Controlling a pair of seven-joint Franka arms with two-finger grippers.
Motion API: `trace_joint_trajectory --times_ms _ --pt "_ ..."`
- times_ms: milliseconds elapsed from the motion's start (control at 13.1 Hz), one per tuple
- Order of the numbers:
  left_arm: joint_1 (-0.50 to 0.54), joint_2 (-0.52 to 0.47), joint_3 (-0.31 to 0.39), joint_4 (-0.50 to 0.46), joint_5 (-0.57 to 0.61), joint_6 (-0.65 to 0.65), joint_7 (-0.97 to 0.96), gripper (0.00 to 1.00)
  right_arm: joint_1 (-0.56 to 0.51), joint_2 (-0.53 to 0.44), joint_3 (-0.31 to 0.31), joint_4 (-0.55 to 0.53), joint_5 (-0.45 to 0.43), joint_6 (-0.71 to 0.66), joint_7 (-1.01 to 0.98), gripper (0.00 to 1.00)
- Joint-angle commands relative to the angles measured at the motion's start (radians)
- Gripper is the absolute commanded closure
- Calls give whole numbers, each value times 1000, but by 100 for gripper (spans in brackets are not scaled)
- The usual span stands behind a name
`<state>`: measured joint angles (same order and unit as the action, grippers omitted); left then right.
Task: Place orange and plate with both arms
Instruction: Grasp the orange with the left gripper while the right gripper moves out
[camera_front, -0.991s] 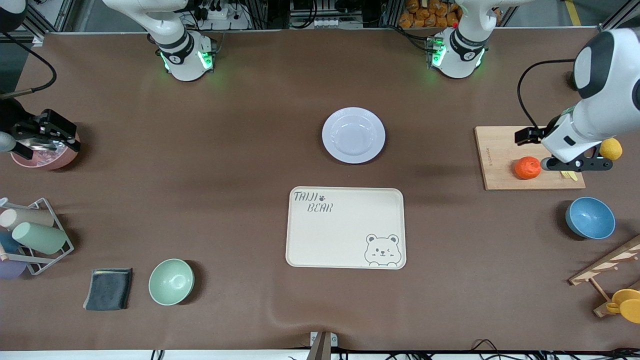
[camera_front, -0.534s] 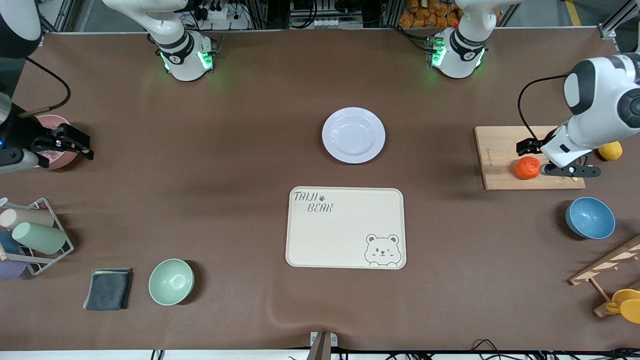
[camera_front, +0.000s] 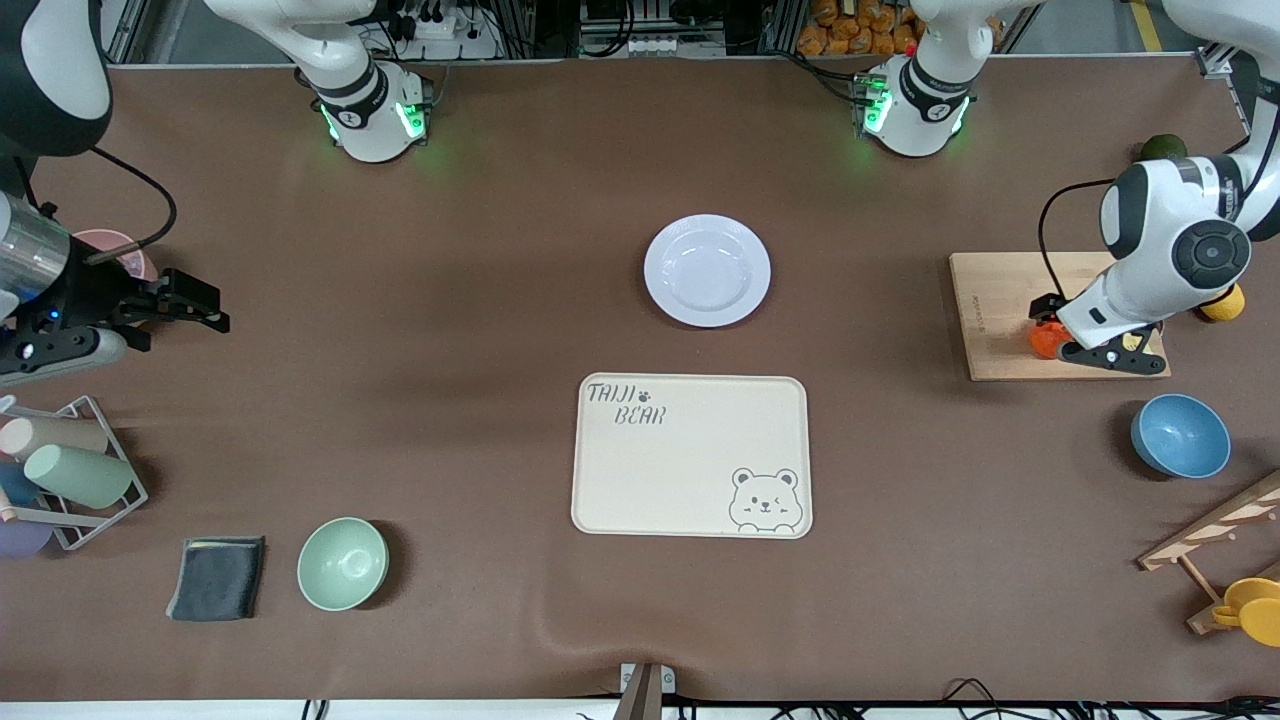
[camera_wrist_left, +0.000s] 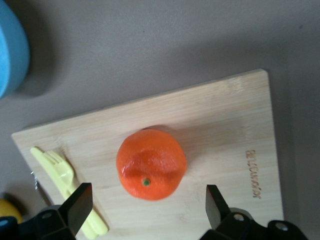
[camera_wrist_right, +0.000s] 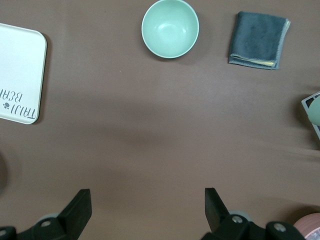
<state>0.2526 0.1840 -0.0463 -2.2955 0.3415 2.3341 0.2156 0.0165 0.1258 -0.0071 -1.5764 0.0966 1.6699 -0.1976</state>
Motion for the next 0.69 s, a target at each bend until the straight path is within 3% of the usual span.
trace_joint_trajectory --times_ms 0,76,534,610 --pt "28 46 -12 2 45 47 21 0 25 -5 -5 -45 46 17 7 0" --pt "28 55 -12 2 48 53 22 0 22 -9 -7 -80 98 40 17 0" --pt "53 138 -10 1 76 119 57 0 22 -18 -7 -207 181 152 21 0" --pt "66 144 -10 1 77 128 68 13 29 -21 -5 -230 181 183 23 0"
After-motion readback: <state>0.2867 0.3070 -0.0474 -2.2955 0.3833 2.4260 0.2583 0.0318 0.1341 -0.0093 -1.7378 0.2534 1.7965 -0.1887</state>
